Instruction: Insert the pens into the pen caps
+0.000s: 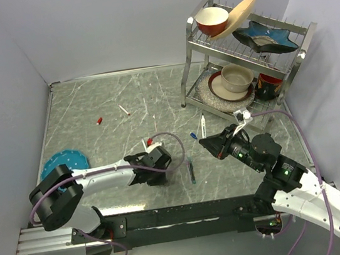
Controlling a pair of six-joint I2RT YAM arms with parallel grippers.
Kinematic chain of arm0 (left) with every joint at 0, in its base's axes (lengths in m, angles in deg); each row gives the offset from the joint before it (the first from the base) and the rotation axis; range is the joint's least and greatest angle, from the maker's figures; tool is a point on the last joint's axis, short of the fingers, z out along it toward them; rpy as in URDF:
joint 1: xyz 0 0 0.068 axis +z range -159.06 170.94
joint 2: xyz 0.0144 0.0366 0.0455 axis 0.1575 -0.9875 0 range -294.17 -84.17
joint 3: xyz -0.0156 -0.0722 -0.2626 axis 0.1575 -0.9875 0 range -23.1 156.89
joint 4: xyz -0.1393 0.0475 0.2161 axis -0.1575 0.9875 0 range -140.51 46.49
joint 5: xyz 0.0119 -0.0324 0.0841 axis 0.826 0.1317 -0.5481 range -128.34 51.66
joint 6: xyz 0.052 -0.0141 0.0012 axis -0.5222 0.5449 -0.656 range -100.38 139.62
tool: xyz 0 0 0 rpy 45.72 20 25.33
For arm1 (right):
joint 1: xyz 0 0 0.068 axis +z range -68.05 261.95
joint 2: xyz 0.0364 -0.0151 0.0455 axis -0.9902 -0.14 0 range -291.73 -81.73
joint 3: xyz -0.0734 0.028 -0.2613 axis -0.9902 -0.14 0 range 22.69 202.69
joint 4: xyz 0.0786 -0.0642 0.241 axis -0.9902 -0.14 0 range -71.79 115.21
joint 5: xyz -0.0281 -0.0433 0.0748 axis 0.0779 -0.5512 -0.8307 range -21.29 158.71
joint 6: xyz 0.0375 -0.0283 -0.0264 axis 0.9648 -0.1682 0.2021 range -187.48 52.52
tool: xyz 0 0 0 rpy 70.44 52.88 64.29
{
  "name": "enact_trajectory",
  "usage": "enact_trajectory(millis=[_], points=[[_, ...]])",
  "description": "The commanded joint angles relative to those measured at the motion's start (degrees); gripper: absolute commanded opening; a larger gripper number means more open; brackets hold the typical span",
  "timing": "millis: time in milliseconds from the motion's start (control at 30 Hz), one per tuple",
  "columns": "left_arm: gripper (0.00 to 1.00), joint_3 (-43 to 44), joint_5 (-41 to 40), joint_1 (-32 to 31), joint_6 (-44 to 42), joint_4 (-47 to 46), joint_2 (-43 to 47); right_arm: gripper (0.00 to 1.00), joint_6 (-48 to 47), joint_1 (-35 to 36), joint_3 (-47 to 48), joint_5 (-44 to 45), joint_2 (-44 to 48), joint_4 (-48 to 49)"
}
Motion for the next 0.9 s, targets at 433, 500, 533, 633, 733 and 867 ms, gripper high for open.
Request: enact_trajectory(millis=[433,500,533,633,733,867], points=[[0.30,2.26,-4.67,9.52,-12.99,2.96,9.09,0.00,-0.48,-0.14,0.24,1.26,2.34,0.94],[0.42,2.96,-3.87,10.49,-16.00,2.96,9.27,0.00,-0.39,-0.14,0.16,1.17,2.26,1.11],[0.45,3.31,-3.43,10.75,-19.32,3.05,9.01,0.00,-0.31,-0.14,-0.02,1.09,2.26,1.29],[0.52,6.12,-2.13,10.76,-23.81,3.49,6.65,0.00,-0.22,-0.14,-0.19,1.00,2.61,1.29],[0.56,11.03,0.34,10.76,-27.86,5.41,2.44,0.00,-0.22,-0.14,-0.20,1.09,3.49,1.11],[0.56,15.61,-0.35,10.76,-31.65,8.59,-2.67,0.00,-0.83,-0.14,0.59,1.78,4.89,-0.29]])
